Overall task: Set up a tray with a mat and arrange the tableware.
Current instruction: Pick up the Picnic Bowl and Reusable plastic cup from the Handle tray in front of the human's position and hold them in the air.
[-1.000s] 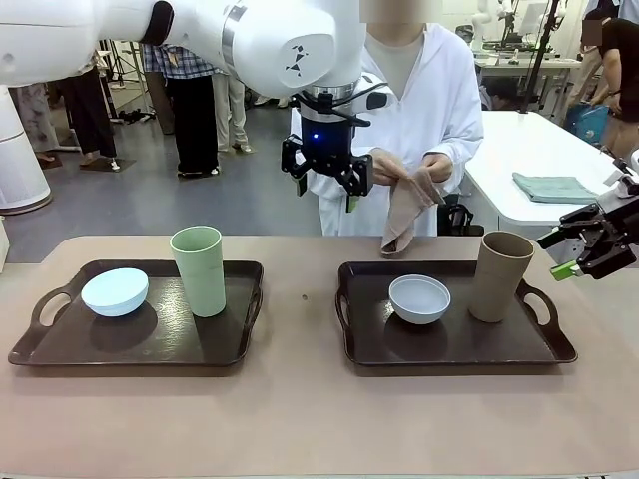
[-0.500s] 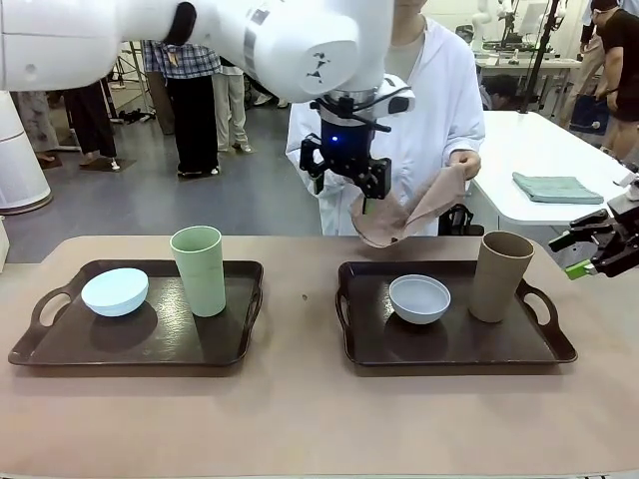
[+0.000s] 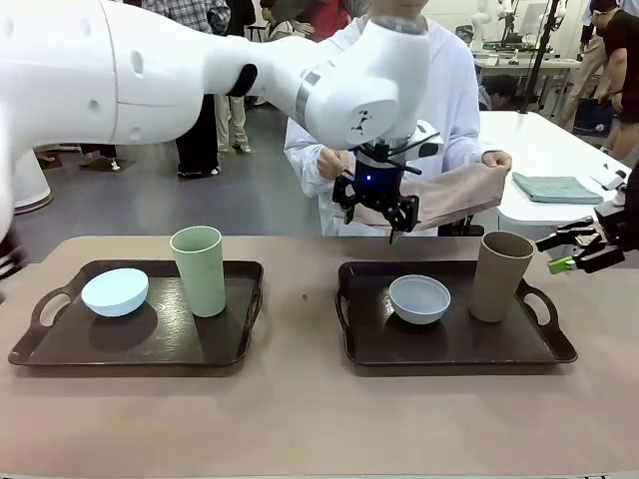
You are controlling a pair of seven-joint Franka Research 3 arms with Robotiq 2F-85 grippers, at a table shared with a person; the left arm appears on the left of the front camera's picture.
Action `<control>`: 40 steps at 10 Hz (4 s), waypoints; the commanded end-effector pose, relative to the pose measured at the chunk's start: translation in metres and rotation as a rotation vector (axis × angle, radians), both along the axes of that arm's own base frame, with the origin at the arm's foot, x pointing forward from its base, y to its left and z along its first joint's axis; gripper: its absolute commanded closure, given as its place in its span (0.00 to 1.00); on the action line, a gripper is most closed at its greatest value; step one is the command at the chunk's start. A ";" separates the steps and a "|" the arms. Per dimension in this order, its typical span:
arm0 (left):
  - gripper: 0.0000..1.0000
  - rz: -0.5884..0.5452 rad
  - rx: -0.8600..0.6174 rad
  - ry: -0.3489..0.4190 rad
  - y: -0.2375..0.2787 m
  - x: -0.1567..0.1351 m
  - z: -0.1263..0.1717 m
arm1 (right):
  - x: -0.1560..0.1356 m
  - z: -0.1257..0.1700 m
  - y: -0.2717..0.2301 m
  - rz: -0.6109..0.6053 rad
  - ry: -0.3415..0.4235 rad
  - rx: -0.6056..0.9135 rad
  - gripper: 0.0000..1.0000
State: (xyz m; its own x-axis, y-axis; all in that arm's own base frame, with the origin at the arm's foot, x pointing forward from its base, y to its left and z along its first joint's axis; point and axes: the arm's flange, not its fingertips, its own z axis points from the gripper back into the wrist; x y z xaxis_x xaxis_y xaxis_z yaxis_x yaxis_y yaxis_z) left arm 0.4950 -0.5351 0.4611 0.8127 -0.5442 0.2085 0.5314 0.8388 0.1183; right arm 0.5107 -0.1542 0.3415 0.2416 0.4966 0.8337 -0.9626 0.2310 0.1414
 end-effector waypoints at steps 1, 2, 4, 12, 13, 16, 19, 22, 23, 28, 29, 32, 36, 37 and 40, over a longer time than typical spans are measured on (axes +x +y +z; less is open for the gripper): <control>0.00 0.057 -0.060 0.020 -0.001 -0.001 0.003 | -0.007 -0.009 0.011 0.013 -0.027 0.028 0.00; 0.00 0.061 -0.070 0.031 0.001 -0.005 -0.002 | -0.008 -0.013 0.017 0.039 -0.018 0.031 0.00; 0.00 0.076 -0.090 0.042 0.002 -0.009 -0.003 | -0.008 -0.017 0.021 0.054 -0.007 0.022 0.00; 0.00 0.056 -0.046 0.030 -0.009 -0.003 -0.016 | -0.022 -0.034 0.031 0.112 -0.015 0.008 0.00; 0.00 0.061 -0.048 0.029 -0.010 -0.002 -0.019 | -0.024 -0.037 0.030 0.109 -0.009 0.026 0.00; 0.00 0.083 -0.087 0.036 -0.017 0.005 -0.038 | -0.031 -0.046 0.033 0.123 -0.010 0.057 0.00; 0.00 0.155 -0.085 0.080 -0.018 0.008 -0.058 | -0.032 -0.053 0.043 0.138 -0.028 0.073 0.00; 0.00 0.290 -0.065 0.104 -0.020 0.001 -0.063 | -0.030 -0.067 0.051 0.137 -0.027 0.072 0.00; 0.00 0.289 -0.060 0.111 -0.023 -0.003 -0.066 | -0.029 -0.071 0.052 0.131 -0.040 0.076 0.00; 0.00 0.275 -0.030 0.137 -0.033 -0.011 -0.084 | -0.018 -0.088 0.062 0.085 -0.089 0.074 0.00; 0.00 0.286 -0.024 0.143 -0.034 -0.011 -0.089 | -0.017 -0.091 0.066 0.085 -0.090 0.071 0.00; 0.00 0.318 -0.028 0.142 -0.035 -0.010 -0.097 | -0.015 -0.094 0.072 0.050 -0.106 0.076 0.00; 0.00 0.398 -0.063 0.128 -0.035 -0.002 -0.104 | -0.010 -0.097 0.083 -0.016 -0.093 0.067 0.00; 0.00 0.398 -0.060 0.134 -0.035 0.000 -0.106 | -0.009 -0.097 0.082 -0.006 -0.090 0.077 0.00; 0.00 0.395 -0.041 0.150 -0.037 0.002 -0.108 | -0.011 -0.096 0.087 0.046 -0.112 0.124 0.00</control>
State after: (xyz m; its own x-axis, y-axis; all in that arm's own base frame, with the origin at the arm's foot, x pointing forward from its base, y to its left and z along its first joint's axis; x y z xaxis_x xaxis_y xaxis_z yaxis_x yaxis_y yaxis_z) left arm 0.4905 -0.5628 0.3491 0.9761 -0.1959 0.0941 0.1944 0.9806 0.0246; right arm 0.5010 -0.0703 0.2489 0.1548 0.4182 0.8951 -0.9794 0.1840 0.0834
